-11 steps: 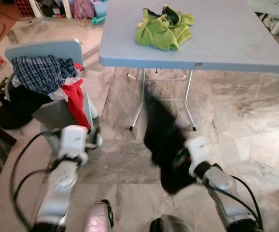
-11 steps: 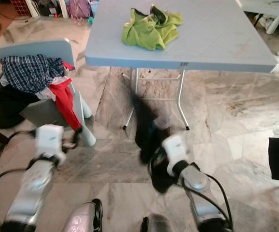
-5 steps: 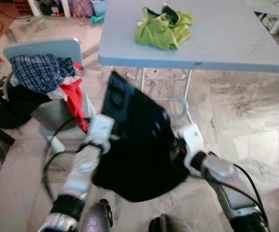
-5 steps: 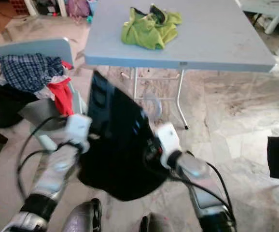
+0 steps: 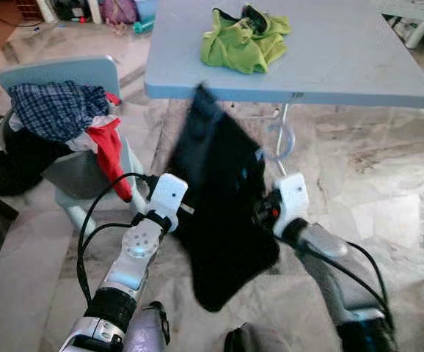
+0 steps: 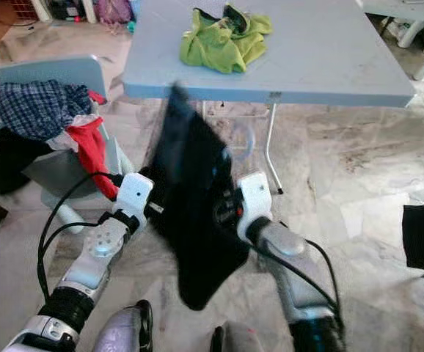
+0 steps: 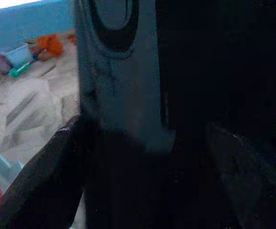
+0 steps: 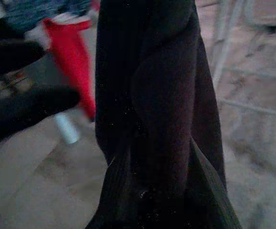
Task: Hang hanger
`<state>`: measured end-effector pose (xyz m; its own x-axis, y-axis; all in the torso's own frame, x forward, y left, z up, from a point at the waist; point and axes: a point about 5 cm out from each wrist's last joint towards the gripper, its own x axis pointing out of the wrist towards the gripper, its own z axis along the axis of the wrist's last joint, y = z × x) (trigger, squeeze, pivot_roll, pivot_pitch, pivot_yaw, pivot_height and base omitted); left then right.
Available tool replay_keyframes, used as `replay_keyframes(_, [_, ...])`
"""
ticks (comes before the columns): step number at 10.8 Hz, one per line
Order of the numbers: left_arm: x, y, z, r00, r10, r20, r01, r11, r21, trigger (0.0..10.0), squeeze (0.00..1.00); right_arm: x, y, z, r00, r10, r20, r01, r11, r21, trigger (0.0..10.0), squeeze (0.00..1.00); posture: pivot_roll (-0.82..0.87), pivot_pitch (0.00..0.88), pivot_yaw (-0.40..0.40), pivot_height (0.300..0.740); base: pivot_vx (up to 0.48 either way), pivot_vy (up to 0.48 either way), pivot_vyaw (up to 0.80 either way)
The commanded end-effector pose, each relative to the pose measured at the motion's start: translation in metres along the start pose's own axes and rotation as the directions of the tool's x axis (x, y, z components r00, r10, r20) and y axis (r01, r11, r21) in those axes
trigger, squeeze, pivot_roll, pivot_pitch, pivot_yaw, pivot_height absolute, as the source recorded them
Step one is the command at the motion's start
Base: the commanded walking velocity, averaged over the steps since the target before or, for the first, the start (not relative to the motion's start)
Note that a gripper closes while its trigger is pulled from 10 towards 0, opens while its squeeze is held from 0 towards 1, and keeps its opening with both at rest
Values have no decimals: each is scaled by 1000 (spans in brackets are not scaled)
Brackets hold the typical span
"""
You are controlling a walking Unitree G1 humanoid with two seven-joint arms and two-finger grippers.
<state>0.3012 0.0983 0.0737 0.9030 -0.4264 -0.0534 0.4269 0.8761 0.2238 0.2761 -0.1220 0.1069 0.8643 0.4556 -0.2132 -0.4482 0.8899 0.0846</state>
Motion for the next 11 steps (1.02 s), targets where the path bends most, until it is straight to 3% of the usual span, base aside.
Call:
replay_keyframes(1, [1,-4,-2,1000,-18,-1,18,1000,6,10000,0,4,1,20,996,-12,87,13,1000,-14,10000,0,-63,165,-72,740,0,0,0])
replay_keyframes(2, [2,-4,-1,1000,-18,6,17,1000,5,10000,0,5,3,21,996,-6,88,7,1000,-11,10000,0,-63,165,-72,740,0,0,0])
replay_keyframes(3, [5,-4,1,1000,-17,12,17,1000,3,10000,0,8,15,28,992,76,99,-90,985,149,10000,0,-63,160,-73,740,0,0,0])
replay_keyframes(7, [19,11,14,996,71,51,-71,998,-2,10000,0,-4,36,47,944,306,119,-324,928,183,10000,0,-73,156,-73,740,0,0,0])
replay_keyframes(9, [27,16,15,994,107,34,-106,994,-19,10000,0,-10,50,56,904,397,157,-426,867,260,10000,0,-74,155,-74,740,0,0,0])
replay_keyframes(10, [32,22,16,989,149,23,-148,989,-27,10000,0,-17,55,66,869,464,173,-495,826,269,10000,0,-83,152,-72,740,0,0,0])
replay_keyframes(11, [33,30,18,982,188,13,-187,982,-29,10000,0,-23,55,71,848,499,177,-530,809,255,10000,0,-86,152,-72,740,0,0,0])
